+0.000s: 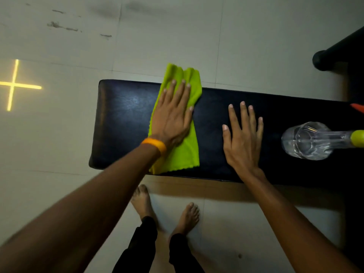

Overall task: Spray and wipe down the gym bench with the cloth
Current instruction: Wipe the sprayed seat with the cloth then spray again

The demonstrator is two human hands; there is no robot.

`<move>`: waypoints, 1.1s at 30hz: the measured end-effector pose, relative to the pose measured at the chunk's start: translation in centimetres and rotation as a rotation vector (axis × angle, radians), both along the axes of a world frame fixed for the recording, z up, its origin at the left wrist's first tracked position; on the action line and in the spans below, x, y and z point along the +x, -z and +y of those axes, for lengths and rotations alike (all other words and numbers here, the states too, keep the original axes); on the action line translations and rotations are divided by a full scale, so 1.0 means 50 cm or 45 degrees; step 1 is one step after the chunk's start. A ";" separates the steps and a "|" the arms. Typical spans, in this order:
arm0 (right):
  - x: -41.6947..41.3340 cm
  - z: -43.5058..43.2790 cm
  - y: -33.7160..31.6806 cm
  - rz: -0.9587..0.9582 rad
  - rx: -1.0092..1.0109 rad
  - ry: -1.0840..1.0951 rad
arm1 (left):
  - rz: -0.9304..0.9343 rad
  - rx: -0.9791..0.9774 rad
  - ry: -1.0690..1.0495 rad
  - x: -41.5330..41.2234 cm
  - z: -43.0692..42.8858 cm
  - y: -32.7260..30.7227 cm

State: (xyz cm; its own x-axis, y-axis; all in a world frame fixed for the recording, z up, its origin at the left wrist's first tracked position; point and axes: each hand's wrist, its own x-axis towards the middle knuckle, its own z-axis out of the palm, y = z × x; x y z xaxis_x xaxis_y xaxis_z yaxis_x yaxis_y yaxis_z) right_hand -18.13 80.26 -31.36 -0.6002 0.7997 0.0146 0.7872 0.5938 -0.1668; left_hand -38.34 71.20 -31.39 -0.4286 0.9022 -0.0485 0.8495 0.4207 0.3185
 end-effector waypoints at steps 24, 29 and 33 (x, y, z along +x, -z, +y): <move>0.061 0.020 0.006 0.066 0.036 0.060 | -0.113 0.062 -0.018 0.224 -0.015 -0.012; 0.059 0.021 0.006 0.056 0.025 0.056 | -0.258 0.226 0.086 0.132 -0.033 -0.030; 0.037 0.009 -0.020 0.226 -0.009 0.199 | -0.107 0.294 -0.163 0.026 -0.083 -0.026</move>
